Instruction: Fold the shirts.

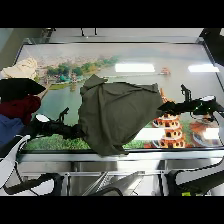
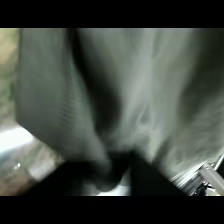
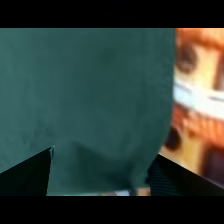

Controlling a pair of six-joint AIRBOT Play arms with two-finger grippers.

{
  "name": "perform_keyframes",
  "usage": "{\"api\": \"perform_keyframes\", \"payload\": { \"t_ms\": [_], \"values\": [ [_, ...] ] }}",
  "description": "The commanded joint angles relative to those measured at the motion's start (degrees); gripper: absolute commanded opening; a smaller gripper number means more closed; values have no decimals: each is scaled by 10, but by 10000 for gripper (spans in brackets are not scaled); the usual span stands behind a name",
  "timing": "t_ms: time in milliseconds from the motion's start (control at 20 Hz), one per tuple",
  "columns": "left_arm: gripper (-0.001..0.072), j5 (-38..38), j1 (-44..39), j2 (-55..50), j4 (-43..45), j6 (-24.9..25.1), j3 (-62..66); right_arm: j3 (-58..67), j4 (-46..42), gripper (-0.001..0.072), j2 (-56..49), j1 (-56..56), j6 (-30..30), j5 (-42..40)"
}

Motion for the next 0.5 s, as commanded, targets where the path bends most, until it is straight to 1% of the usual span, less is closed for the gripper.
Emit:
{"api": "perform_keyframes", "payload": {
  "t_ms": [0,50,100,150,250,350,450],
  "values": [
    [11,-21,-34,-31,-45,28,35,-2,22,573,-15,22,-6,5],
    [11,-43,-34,-32,-46,27,53,-1,38,450,-14,24,-14,34],
    [11,-64,-34,-27,-46,23,74,-1,68,255,-13,23,-28,74],
    [11,-83,-32,-18,-46,15,98,0,98,28,-8,21,-38,110],
    [10,-116,-21,12,-50,0,145,1,153,24,24,14,-42,135],
    [10,-146,3,59,-50,-19,201,14,205,24,82,-4,-43,137],
    [10,-185,37,112,-62,-33,271,47,278,24,154,-37,-42,161]
  ]
}}
